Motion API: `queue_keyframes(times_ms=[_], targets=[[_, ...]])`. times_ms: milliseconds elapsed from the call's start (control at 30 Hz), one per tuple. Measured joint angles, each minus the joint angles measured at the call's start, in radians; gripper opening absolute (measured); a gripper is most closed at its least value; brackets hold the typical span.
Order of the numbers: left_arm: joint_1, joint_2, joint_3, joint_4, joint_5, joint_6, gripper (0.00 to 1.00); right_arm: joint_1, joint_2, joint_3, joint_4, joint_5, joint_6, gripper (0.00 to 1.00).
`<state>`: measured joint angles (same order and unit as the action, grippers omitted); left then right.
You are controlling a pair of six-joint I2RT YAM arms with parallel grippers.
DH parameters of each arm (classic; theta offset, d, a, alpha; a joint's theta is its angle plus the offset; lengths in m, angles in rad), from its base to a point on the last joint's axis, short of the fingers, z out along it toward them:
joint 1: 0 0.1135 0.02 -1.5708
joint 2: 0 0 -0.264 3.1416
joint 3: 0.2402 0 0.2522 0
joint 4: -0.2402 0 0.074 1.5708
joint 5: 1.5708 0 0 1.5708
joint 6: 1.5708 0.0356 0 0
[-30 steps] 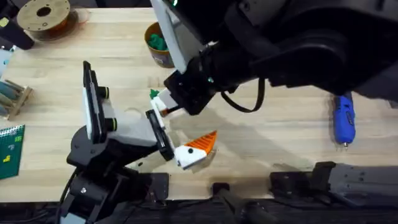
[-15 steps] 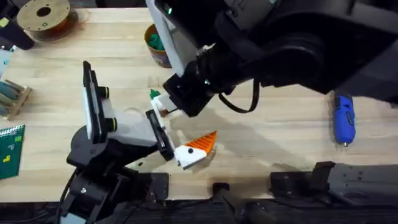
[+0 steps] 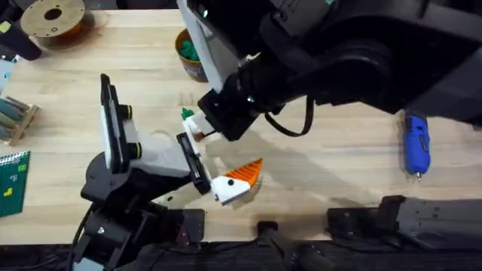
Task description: Pick up the gripper from the table and insert it into the empty holder that is missing its gripper. Then pick up a screw, insert it into the mounting hole, and use the screwdriver to tighten it. Finally, clean up the table by picking up the vegetable and placing it into the bucket.
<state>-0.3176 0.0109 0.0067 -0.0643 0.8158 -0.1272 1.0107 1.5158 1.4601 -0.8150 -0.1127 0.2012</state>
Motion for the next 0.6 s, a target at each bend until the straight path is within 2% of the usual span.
queue_keyframes(times_ms=[600], targets=[[0.0, 0.0, 0.0, 0.0, 0.0, 0.0, 0.987, 0.0, 0.004, 0.0, 0.0, 0.022, 0.0, 0.007]])
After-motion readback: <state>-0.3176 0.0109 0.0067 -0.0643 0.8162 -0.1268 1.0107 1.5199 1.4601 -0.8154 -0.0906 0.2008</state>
